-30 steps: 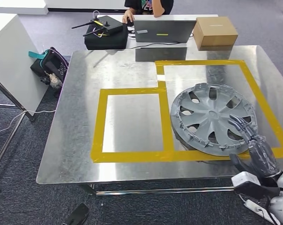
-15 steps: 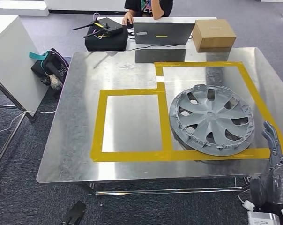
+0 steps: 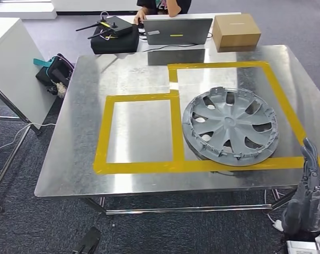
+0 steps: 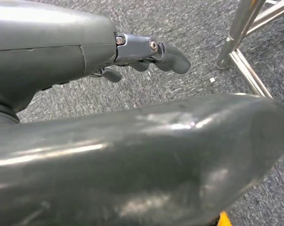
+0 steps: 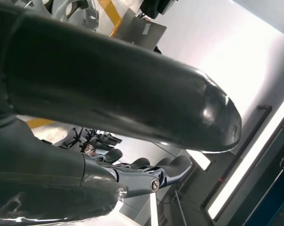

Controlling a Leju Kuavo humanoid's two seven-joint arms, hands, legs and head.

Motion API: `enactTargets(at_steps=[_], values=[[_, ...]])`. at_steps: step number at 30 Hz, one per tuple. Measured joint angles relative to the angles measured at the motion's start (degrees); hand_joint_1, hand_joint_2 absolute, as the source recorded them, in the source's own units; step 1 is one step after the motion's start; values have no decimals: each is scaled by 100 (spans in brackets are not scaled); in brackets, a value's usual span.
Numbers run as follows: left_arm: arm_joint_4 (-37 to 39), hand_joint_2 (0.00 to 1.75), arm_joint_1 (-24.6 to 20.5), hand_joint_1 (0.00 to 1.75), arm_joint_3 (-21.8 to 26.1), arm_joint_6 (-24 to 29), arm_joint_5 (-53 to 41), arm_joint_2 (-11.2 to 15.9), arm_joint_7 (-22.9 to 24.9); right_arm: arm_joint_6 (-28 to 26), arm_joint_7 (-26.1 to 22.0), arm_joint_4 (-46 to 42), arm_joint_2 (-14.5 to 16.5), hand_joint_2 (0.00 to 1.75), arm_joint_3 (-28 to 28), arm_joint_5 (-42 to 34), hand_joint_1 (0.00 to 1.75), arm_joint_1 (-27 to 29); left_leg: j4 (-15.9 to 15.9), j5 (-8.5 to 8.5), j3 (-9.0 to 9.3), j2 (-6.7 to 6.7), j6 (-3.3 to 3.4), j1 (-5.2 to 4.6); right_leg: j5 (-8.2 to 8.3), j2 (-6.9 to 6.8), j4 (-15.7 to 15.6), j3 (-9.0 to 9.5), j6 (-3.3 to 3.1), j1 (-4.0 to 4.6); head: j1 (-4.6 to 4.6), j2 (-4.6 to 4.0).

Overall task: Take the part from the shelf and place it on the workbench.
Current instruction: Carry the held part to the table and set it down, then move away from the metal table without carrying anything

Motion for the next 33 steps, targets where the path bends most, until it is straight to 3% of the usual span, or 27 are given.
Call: enactTargets(at_steps=[3,7,8,9,10,12,13,14,15,18,19,20,22,24,26,28,29,30,31,33], values=[[0,0,-37,0,8,13,-26,-3,-11,18,22,0,12,0,-1,2,0,0,-1106,326,656,-1,60,-17,115,-1,3,-77,80,20,4,0],[1,0,-25,0,10,16,-44,-7,-19,50,55,5,14,0,2,2,0,5,-1239,440,638,-5,139,-57,270,-4,-84,-100,193,-3,6,0],[2,0,-14,0,12,17,-48,-3,-19,54,61,8,14,0,2,3,0,9,-1247,488,608,4,171,-53,245,-5,-71,-135,217,-10,10,0],[2,0,-7,0,15,17,-52,1,-19,57,66,10,14,0,1,3,0,13,-1256,540,570,15,209,-46,130,-8,24,-193,235,-13,15,0],[2,0,-4,0,19,17,-58,5,-19,60,71,14,14,0,1,4,0,15,-1262,593,521,26,242,-41,-83,-10,256,-286,250,-12,20,0],[2,0,3,0,25,16,-68,5,-19,64,75,24,14,0,1,4,0,16,-1258,676,413,34,286,-57,-629,-15,1019,-505,260,1,35,0],[2,0,9,0,26,16,-73,2,-19,64,75,32,14,0,2,4,0,17,-1254,719,356,36,295,-70,-812,-15,1368,-571,261,10,36,0],[2,0,16,0,26,15,-75,-1,-19,64,75,38,14,0,2,4,0,17,-1250,760,302,38,299,-83,-882,-15,1538,-545,254,20,36,0],[2,0,21,0,27,14,-80,-2,-19,65,75,42,14,0,2,4,0,17,-1247,797,256,38,299,-93,-850,-15,1478,-405,241,30,34,0],[2,0,20,0,32,9,-95,-4,-18,63,75,44,14,0,3,5,0,-7,-1237,885,168,35,262,-110,-594,-13,324,490,186,66,35,0],[2,0,17,0,32,5,-101,-4,-18,61,72,42,15,0,4,5,0,-15,-1233,912,151,34,238,-116,-559,-9,18,697,166,81,32,0],[2,0,14,0,32,1,-107,-3,-18,60,70,41,16,0,5,3,0,-21,-1224,940,136,34,210,-120,-564,-5,-140,793,144,94,32,0],[2,0,12,0,32,-8,-126,-2,-17,60,65,38,20,0,6,-11,0,-17,-1219,999,112,33,149,-120,-521,2,-165,759,83,107,28,0],[2,0,15,0,32,-10,-141,6,-17,75,64,36,26,0,6,-45,0,-19,-1120,885,43,32,83,-117,-452,-7,-179,694,-1,85,19,0],[2,0,15,0,32,-10,-147,12,-18,96,64,34,32,0,6,-81,0,-21,-671,470,-142,33,9,-98,-359,-23,-188,607,-68,63,1,0],[2,0,16,0,32,-10,-150,5,-19,110,64,34,44,0,6,-102,0,-15,89,15,-397,34,-57,-59,-262,-32,-185,474,-89,62,-9,0],[2,0,17,0,32,-11,-152,3,-19,115,64,34,51,0,6,-110,0,-11,356,-83,-456,34,-80,-40,-213,-34,-183,404,-82,60,-10,0],[2,0,18,0,32,-11,-153,1,-19,120,63,35,58,0,6,-115,0,-8,445,-68,-422,34,-96,-21,-164,-35,-181,339,-68,56,-10,0],[2,0,18,0,32,-10,-155,1,-20,123,62,34,63,0,6,-119,0,-6,292,50,-270,35,-107,-4,-120,-35,-180,285,-48,50,-10,0],[1,0,5,0,32,-10,-158,-1,-22,129,60,29,69,0,6,-124,0,-3,-486,322,301,34,-127,30,-42,-32,-173,200,18,40,-14,0]])
